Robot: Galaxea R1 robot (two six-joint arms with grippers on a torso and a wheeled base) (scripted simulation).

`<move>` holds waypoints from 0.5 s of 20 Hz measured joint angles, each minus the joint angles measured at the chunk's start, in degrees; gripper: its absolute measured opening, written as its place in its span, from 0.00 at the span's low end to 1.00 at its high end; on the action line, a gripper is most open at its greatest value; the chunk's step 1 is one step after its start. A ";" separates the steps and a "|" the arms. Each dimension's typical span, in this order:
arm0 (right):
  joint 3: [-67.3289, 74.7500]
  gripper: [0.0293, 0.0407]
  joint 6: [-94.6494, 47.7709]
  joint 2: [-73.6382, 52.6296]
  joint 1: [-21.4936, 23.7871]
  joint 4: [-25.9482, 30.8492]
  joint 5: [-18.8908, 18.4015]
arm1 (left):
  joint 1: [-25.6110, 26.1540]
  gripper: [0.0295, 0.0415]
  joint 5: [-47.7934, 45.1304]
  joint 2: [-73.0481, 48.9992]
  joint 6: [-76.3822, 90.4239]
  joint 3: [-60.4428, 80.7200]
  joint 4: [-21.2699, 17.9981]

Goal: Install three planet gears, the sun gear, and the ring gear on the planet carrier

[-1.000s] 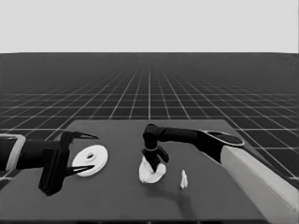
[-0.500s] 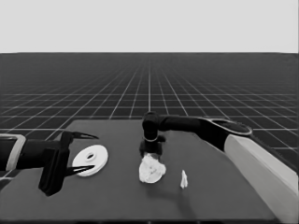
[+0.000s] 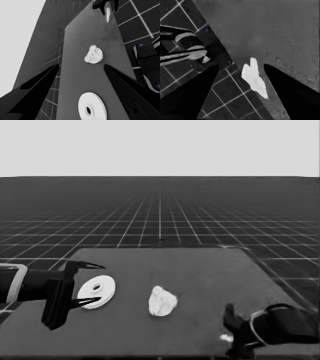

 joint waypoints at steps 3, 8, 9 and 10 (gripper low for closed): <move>7.69 0.81 -6.12 -8.91 -2.01 -2.96 2.03 | 0.00 0.75 0.00 0.00 0.00 0.00 0.00; 9.47 0.81 -7.57 -10.87 -2.42 -3.67 2.53 | 13.07 0.97 34.84 12.36 -48.82 -24.55 11.61; 9.52 0.81 -7.62 -10.93 -2.43 -3.69 2.54 | 13.56 0.87 40.38 19.94 -56.47 -38.57 1.56; 9.55 0.81 -7.65 -10.96 -2.44 -3.70 2.55 | 14.03 0.81 42.56 24.90 -58.86 -49.72 -5.06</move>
